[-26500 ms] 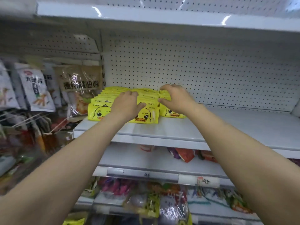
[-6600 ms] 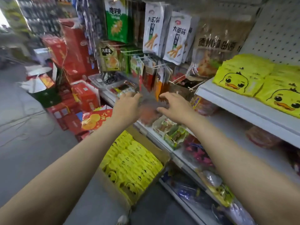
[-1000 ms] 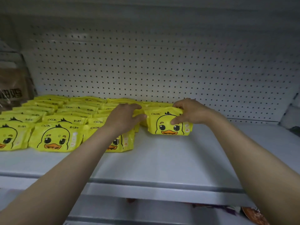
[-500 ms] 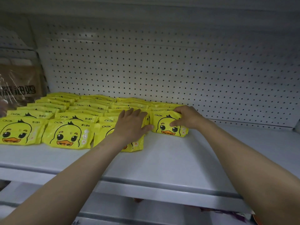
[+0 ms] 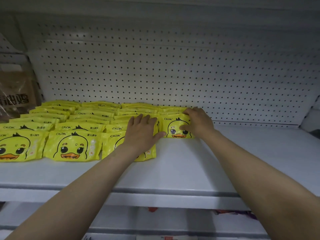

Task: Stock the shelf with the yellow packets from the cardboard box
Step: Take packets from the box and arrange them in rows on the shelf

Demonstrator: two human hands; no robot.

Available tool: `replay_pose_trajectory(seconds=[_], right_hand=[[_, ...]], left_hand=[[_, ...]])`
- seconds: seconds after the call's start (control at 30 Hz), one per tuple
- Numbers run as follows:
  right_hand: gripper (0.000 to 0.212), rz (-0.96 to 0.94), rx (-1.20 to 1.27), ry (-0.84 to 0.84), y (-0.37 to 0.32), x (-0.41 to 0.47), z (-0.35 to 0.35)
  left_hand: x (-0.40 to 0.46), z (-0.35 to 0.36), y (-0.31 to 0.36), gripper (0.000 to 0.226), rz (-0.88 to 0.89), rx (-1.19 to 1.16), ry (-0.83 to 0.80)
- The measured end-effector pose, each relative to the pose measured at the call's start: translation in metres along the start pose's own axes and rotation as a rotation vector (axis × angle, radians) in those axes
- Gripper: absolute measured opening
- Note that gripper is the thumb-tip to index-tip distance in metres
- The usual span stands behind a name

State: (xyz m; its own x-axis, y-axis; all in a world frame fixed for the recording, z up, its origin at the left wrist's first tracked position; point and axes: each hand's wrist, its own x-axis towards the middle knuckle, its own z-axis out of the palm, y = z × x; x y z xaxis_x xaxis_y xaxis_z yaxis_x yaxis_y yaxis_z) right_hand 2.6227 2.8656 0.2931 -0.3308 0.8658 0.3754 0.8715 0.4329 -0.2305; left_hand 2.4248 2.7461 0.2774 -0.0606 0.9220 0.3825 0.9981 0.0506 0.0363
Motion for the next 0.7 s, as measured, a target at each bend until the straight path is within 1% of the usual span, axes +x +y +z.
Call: replay_pose_trajectory(seconds=[0.27, 0.43, 0.53, 0.63, 0.7], right_hand=[[0.064, 0.103, -0.040, 0.054, -0.016, -0.027, -0.011], [0.055, 0.077, -0.020, 0.021, -0.045, -0.038, -0.038], [0.051, 0.036, -0.001, 0.012, -0.068, -0.050, -0.054], [0.050, -0.024, 0.020, 0.027, -0.092, -0.064, -0.068], [0.051, -0.076, 0.033, 0.046, -0.109, -0.073, -0.078]], left_hand=[[0.005, -0.010, -0.006, 0.071, 0.028, -0.064, -0.075], [0.005, -0.035, -0.013, 0.069, 0.022, -0.175, -0.121], [-0.003, -0.055, -0.024, 0.067, 0.003, -0.274, -0.090], [-0.021, -0.076, -0.038, 0.064, -0.013, -0.344, -0.007], [-0.039, -0.089, -0.047, 0.060, -0.027, -0.347, 0.050]])
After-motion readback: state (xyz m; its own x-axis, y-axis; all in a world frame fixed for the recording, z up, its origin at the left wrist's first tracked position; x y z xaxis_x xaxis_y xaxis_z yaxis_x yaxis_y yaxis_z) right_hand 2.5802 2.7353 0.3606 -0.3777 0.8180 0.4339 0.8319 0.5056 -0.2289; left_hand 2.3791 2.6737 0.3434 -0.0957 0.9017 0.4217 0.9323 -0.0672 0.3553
